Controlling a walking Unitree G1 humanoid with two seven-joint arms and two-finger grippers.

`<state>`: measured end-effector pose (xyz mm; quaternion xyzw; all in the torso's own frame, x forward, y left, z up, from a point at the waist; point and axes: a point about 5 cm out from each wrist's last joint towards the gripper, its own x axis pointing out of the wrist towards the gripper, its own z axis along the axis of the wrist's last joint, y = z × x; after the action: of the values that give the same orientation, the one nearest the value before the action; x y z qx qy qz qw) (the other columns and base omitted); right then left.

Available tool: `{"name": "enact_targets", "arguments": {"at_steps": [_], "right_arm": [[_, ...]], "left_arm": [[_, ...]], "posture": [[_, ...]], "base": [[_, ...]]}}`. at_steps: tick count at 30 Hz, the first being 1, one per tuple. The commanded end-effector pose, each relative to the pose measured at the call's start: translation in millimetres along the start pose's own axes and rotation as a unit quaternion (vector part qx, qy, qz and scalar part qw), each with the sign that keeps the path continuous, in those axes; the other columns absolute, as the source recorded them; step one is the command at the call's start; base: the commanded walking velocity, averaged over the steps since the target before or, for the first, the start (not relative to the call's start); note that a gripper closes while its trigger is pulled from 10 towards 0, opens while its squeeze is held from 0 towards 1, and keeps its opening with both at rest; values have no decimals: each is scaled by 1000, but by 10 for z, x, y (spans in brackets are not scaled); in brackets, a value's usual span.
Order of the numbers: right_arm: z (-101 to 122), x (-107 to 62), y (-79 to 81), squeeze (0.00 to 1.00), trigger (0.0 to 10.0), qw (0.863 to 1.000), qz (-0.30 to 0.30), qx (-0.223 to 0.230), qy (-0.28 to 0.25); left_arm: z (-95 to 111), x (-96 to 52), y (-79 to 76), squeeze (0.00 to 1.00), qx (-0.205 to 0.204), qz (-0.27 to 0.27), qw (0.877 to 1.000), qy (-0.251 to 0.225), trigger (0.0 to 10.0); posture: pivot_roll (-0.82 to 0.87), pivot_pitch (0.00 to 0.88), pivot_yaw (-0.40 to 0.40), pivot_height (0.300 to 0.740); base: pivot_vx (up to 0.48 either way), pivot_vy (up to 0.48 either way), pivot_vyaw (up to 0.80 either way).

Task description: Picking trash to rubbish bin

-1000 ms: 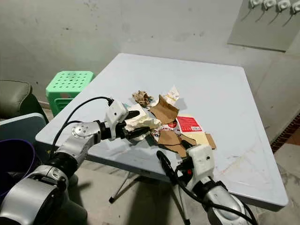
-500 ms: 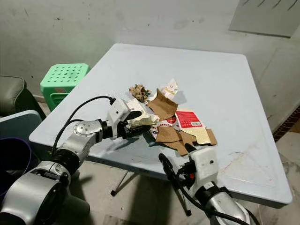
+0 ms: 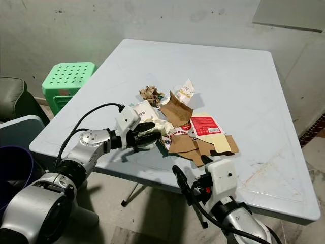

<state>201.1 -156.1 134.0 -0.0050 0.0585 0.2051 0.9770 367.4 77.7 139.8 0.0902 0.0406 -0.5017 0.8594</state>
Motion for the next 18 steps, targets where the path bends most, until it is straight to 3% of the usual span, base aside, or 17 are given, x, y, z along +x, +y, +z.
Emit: {"name": "enact_targets", "arguments": {"at_steps": [1,18], "right_arm": [[14,-6,3,0,10000,1000,-1,-1,0],[30,200,-37,0,10000,1000,7,-2,-22]], "left_arm": [[-5,-16,18,0,-4,-5,1000,9,0],[127,-131,168,0,9,22,1000,-21,0]], "posture": [[-272,171,53,740],[-212,90,47,740]], "base": [[0,0,0],[0,0,0]]}}
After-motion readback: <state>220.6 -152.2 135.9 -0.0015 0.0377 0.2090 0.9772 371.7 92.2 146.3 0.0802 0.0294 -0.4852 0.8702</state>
